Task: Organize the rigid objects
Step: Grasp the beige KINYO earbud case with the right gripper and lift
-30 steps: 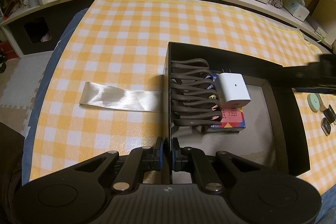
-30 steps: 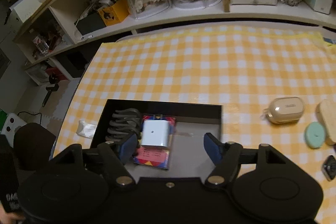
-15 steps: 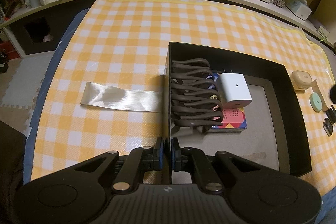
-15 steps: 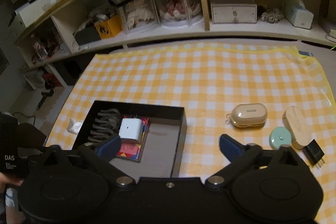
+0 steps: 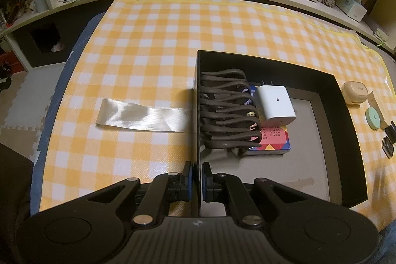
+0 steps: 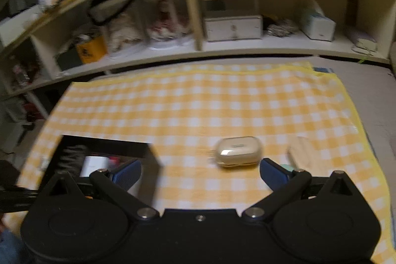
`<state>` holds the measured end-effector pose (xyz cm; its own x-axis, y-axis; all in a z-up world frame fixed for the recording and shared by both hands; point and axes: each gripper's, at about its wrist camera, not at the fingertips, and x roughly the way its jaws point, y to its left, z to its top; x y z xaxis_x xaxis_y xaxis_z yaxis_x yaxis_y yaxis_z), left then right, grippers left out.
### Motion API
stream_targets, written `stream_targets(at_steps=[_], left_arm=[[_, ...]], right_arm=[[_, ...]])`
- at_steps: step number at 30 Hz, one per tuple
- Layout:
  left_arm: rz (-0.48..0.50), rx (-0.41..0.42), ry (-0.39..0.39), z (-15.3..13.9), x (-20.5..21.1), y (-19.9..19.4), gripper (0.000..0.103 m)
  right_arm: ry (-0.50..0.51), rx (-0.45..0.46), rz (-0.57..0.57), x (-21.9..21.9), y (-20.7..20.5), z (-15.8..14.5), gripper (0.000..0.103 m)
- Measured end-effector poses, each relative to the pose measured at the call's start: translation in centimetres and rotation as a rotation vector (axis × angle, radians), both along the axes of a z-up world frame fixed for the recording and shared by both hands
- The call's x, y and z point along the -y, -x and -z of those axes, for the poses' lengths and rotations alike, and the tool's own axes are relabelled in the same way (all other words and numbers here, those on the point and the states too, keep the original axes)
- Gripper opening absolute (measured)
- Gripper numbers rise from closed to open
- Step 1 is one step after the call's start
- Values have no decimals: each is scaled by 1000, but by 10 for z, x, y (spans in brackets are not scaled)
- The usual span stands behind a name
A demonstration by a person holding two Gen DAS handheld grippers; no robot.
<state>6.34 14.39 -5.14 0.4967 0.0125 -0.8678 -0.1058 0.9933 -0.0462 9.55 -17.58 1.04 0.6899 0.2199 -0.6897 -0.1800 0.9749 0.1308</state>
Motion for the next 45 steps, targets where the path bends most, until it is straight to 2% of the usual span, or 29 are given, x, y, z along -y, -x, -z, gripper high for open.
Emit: stream_targets(at_steps=[4,9,16,21,28,30,39,45], left_arm=[[3,-2,-9,-2,6,0,8],[7,-4,-15,-2,10,-2,8],[11,-14,-21,1,11,-7,8],[10,-15,-22,0,12,-9,8],[12,-16,-24,0,12,-9,8],[12,-19,-25,2,13,-13,8],[12,-24,-28,5,14,-17,7],[11,-26,-27,8,14,-18,7]], right_arm=[[30,-33,46,21,-24,18,103],[-17,-82,107,43,-57,32,102],[53,-74,23,35,-81,51,97],[31,-113,-8,27,-95,67,94],[-4,-162,-20,26,-104,80,82],[-34,-172,-27,27,-105,81,77],[-10,-159,-17,20,-94,73,77],[-78,-87,-101,7,-69,35,77]])
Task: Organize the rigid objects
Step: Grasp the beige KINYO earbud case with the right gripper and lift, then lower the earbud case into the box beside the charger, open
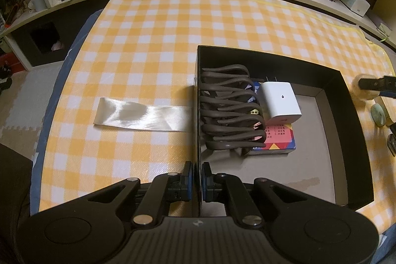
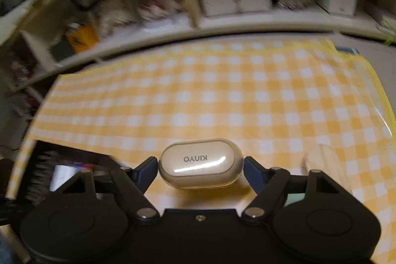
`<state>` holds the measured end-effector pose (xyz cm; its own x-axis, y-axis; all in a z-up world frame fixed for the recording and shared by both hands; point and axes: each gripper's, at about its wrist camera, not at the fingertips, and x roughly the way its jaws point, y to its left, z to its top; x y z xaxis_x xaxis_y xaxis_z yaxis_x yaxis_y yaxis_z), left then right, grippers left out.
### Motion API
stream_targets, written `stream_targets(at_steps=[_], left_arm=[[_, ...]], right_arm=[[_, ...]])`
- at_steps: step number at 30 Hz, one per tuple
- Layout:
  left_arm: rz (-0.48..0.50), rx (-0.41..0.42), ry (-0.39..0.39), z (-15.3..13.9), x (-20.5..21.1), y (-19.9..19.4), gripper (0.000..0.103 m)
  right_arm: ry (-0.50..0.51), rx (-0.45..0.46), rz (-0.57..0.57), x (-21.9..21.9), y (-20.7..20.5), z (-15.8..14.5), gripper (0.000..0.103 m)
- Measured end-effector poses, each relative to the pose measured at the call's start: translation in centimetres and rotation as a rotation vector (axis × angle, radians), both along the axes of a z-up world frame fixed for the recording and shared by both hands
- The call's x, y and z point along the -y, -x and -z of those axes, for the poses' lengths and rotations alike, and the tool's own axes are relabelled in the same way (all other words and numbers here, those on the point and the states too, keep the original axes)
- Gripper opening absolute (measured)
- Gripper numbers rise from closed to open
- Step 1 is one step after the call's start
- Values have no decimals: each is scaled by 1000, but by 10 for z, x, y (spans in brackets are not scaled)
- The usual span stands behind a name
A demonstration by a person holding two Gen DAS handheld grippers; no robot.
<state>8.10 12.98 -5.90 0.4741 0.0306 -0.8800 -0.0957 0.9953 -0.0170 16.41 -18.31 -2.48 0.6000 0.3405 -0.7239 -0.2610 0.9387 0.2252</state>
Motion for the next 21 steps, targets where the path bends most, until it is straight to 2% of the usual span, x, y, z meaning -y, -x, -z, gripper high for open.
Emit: stream_targets(at_steps=[6,9,15,21], left_arm=[[1,0,-1,0,1,-2,7],[2,0,-2,-1,1,-2,7],[1,0,2,-2,2,-2,7],[0,0,12,-3,1,-4,7]], right_arm=[[-53,49,-123,-26,32,-29,76],[-33,60,-206,-45,46,-32,77],[134,111,-452,-88,63,-30,77],[285,87,-657,-123,65,-14,77]])
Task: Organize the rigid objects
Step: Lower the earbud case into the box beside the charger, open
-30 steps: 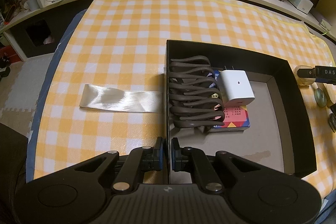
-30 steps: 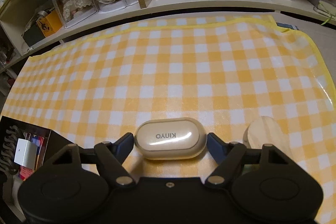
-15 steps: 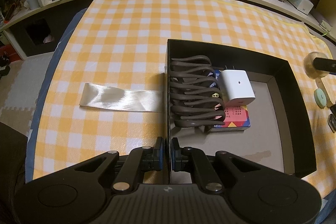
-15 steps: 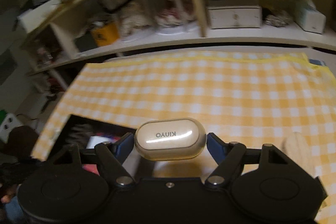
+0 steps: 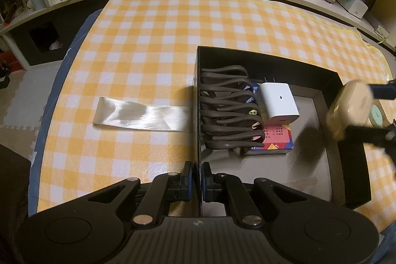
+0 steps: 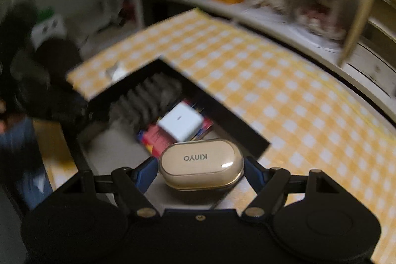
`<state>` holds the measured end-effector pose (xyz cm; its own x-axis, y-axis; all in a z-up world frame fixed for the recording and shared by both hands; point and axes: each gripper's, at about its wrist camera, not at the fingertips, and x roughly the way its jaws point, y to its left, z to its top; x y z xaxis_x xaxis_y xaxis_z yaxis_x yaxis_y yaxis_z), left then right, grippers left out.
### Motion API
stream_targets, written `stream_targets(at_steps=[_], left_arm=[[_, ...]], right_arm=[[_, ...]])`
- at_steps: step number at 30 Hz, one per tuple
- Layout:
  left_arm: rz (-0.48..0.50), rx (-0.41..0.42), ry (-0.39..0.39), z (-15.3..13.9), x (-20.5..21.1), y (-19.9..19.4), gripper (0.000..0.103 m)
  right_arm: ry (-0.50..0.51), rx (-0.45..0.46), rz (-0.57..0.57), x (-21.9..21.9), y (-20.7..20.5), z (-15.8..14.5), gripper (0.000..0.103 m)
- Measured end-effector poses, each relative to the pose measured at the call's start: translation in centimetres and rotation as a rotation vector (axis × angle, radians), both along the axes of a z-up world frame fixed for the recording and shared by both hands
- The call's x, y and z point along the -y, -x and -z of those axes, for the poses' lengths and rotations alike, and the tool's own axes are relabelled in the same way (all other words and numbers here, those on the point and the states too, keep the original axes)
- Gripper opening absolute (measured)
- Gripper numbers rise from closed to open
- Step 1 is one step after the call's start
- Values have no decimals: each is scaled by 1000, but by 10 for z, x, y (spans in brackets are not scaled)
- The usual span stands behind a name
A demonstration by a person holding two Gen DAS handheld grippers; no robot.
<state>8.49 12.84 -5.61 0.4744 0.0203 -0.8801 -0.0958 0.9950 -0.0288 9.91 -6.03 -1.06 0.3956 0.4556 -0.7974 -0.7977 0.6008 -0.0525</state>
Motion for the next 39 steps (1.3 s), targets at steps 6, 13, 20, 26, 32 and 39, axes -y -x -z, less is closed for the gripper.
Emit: stream_targets(at_steps=[6,13,20,26,32,39], left_arm=[[-2,0,4,0,-1,1,7],[-5,0,14,1,-1,1,8],[-8,1,18,2,-2,1,9],[-11,1,19,3,-2,0,9],[-12,1,22,3,-2,0,9],[-10,1,20,3,-3,0,8]], right_arm=[[178,38,-132,-28,-5,19,77],[329,154,-188,-39,-4,26,83],[388,179,-151,-36,-8,17,77],[327,146,-128,-30,0,7,71],[153,68,37,-14,5,-11,72],[-47,-12,225,13,17,-31,78]])
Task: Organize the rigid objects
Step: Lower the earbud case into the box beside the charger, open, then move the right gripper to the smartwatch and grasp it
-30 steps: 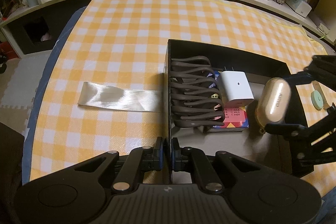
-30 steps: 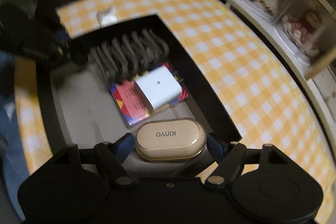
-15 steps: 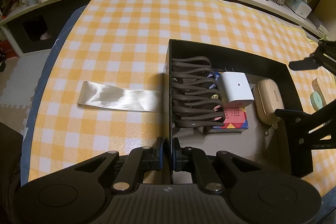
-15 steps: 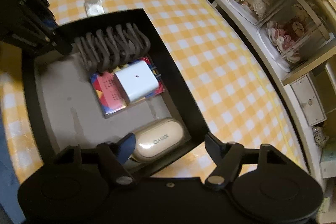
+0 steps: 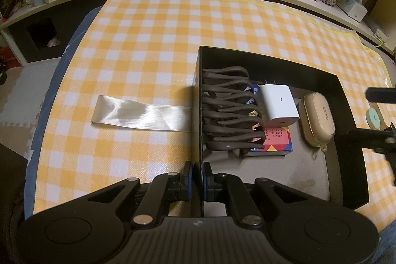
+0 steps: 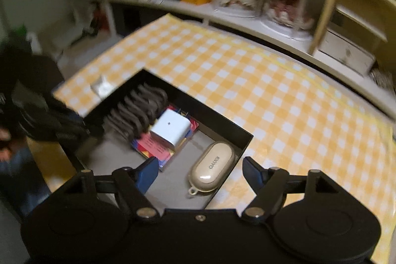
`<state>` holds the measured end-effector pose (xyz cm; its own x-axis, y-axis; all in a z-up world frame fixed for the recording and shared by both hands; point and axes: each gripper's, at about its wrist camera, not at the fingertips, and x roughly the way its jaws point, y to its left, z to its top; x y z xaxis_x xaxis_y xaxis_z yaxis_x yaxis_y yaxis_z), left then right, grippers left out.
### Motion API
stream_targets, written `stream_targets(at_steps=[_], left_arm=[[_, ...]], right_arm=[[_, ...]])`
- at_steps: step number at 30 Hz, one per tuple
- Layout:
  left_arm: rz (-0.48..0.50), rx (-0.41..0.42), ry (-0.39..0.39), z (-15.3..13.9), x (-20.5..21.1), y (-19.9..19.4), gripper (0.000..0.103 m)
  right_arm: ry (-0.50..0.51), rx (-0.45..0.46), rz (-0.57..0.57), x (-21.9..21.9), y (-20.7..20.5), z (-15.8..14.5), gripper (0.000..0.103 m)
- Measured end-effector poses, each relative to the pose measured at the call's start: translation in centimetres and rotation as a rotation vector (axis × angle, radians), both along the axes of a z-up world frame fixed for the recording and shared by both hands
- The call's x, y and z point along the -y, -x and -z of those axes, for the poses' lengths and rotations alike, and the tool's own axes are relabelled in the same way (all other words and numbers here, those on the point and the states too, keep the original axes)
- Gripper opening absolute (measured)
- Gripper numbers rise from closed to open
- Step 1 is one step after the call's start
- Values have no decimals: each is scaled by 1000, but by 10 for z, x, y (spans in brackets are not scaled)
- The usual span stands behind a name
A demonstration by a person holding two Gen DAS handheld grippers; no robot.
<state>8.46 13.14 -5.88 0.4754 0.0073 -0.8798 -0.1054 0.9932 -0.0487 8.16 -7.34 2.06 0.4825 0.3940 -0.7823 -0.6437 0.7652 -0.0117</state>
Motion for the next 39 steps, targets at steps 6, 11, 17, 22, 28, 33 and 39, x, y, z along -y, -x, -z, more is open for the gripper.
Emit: stream_targets(at_steps=[6,11,17,22,28,33,39], left_arm=[[4,-2,-5,1,-1,-1,8],[2,-3,-5,1,-1,-1,8],[3,-3,-7,1,-1,-1,8],[8,-6,-18,2,1,-2,7],[16,-7,-27,2,3,-4,7],[17,-8,-29,2,3,-5,7],[21,-11,-40,3,4,-7,7]], right_arm=[[-133,-34,151,26,13,-10,91],[-220,-61,267,44,22,-14,99],[-286,-62,330,58,33,-10,103],[-279,-41,368,62,37,-7,103],[-257,-25,394,71,36,-5,103],[-215,16,482,96,28,-2,103],[-179,73,640,142,13,0,103]])
